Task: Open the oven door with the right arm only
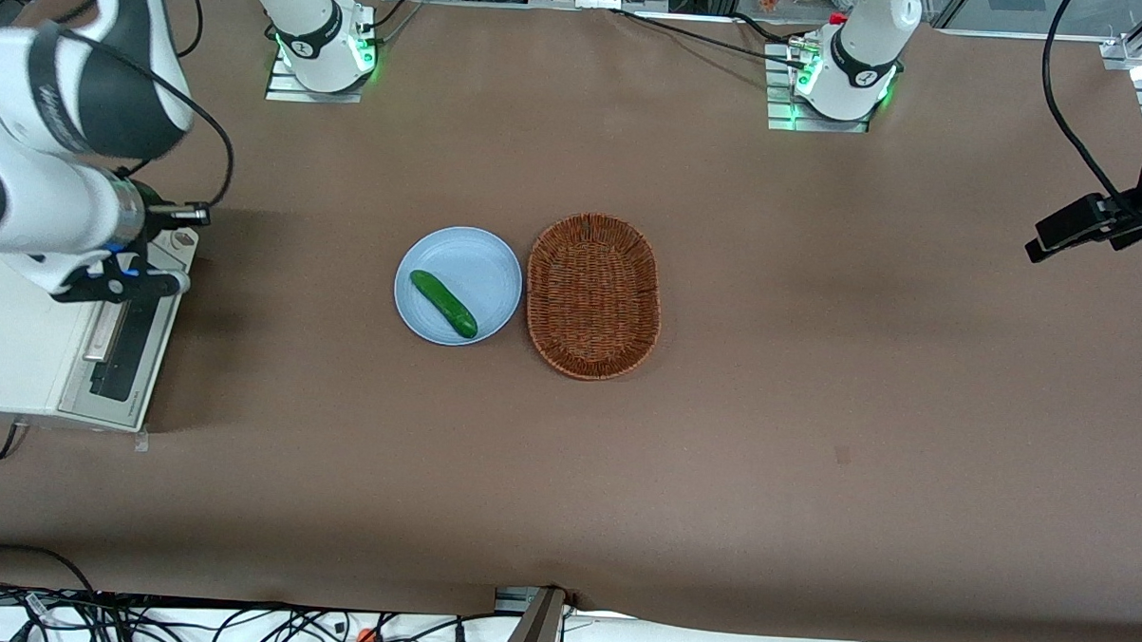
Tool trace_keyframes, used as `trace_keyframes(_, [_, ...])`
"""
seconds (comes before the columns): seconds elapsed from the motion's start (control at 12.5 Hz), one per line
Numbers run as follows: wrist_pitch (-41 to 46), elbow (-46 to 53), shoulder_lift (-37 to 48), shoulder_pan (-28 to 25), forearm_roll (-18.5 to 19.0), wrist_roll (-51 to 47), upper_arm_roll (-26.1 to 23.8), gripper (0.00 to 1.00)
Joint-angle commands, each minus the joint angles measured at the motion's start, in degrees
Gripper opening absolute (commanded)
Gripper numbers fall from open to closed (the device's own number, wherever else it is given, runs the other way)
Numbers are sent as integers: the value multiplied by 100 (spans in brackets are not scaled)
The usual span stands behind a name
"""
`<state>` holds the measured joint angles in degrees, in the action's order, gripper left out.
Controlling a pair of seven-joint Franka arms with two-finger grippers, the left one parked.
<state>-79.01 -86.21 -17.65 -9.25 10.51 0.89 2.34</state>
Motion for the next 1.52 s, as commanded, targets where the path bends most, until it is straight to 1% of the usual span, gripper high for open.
trace_keyframes(0.0, [-307,16,-431,11,659,42,-6,2])
trace_keyframes(0.08, [-387,25,-607,-7,1028,68,-6,0])
trace_keyframes(0.16, [-509,25,-756,-7,1293,112,-6,0])
trace_keyframes(0.4, [-931,25,-1073,55,1830,393,21,0])
trace_keyframes(0.72, [-993,34,-1223,116,2489,735,30,0])
trace_keyframes(0.96, [-1292,34,-1320,370,2561,1035,47,0])
trace_keyframes(1.12, [-1415,25,-1477,493,2692,1044,56,0])
trace_keyframes(1.44, [-1477,25,-1505,538,2754,1132,56,0])
